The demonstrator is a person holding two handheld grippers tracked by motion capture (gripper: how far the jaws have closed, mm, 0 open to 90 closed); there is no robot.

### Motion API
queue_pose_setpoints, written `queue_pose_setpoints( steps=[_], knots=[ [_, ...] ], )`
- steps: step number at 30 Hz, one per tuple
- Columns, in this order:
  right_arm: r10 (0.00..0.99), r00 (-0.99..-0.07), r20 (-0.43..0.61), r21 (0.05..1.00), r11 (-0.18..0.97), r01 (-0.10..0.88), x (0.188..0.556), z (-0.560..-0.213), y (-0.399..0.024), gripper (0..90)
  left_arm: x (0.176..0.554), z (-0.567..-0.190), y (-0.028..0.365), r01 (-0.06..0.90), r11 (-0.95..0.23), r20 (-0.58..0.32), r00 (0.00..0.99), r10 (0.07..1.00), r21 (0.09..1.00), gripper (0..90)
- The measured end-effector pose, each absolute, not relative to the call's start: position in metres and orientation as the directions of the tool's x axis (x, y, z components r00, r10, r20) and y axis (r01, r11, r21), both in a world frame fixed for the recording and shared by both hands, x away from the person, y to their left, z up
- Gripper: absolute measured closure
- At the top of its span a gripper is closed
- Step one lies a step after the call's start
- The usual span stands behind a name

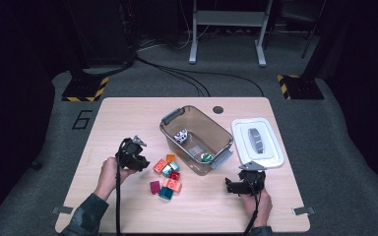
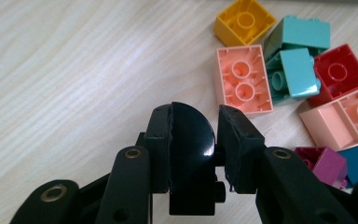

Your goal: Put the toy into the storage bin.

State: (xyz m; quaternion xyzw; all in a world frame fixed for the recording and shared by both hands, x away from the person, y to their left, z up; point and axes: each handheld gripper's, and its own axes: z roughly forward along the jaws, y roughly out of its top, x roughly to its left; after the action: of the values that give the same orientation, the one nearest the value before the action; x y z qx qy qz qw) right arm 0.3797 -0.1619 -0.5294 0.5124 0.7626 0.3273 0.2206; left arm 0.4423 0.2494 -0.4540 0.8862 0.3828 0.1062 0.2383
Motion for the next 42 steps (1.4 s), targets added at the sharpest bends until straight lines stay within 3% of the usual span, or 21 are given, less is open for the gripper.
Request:
queue_pose_setpoints(
  steps=[42],
  knots=[
    [0.926, -0.378, -0.001, 0.725, 0.261, 0.637, 0.38, -0.529, -0.162, 2.6, 0.472, -0.376, 0.241, 0.55, -0.567, 0.073, 0.675, 0.734, 0.613, 66.3]
  ],
)
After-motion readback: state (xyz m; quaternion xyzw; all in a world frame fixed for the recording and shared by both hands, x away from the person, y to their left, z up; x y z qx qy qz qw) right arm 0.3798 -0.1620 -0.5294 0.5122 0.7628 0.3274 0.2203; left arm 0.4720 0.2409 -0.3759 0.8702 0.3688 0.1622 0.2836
